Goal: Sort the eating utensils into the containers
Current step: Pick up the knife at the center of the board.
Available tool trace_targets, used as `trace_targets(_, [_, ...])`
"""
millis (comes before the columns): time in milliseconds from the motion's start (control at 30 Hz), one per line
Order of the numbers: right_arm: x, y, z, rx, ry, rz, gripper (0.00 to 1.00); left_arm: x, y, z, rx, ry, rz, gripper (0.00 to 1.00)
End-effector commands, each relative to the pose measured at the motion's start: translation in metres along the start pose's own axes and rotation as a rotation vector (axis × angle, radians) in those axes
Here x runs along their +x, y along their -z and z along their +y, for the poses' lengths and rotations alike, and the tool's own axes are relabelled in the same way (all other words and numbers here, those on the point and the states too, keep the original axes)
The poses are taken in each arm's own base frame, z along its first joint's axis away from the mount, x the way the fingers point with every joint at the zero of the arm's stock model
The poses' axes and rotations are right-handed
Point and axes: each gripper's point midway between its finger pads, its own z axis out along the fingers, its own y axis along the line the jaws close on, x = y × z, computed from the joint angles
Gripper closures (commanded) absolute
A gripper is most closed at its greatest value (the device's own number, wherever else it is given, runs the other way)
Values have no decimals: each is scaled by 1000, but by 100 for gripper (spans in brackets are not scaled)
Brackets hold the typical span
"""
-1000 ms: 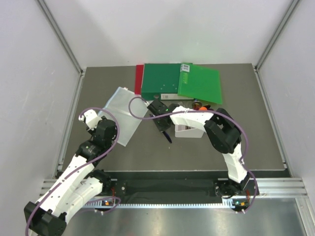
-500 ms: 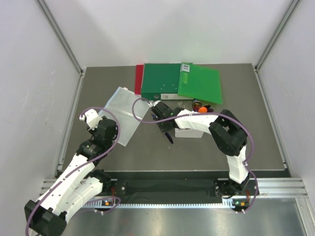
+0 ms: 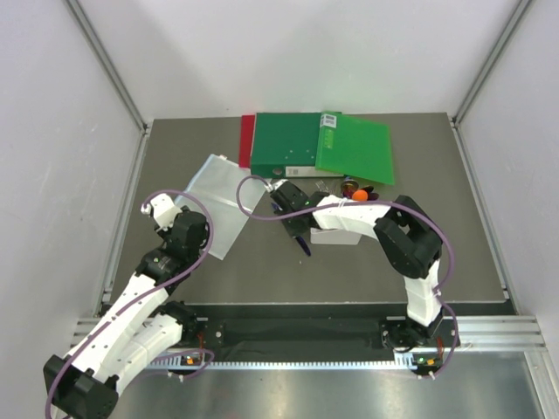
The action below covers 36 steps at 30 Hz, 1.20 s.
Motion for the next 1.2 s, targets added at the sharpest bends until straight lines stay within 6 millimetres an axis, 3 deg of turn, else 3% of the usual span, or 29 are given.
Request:
trace_targets(0, [-33,26,-3,-12,-30,-115,100,-5,-1,-3,9,12,-22,48])
trace_targets(267, [-46,38,-7,1,-27,-144,100,-4,-2,-3,9,11,-20,48])
trace_targets(467, [-37,29,-2,-18,-7,-100,100,-4,-1,-2,8,9,-18,48])
trace_targets(500, [-34,25,-2,-17,-2,-85,98,-4,-1,-2,8,10,-20,48])
trace_targets(533, [-32,23,-1,-24,-1,-70,87,-4,-2,-2,8,10,-20,48])
trace_targets(633, [-31,22,1,-43,-4,-63,73,-3,-2,-2,8,9,-18,48])
trace_targets(733, [-31,23,3,-53,-3,-59,64,-3,-2,-3,7,8,-18,48])
trace_targets(1167, [-2,-8,13,-87,-3,58,63,-3,-1,-2,9,13,-20,48])
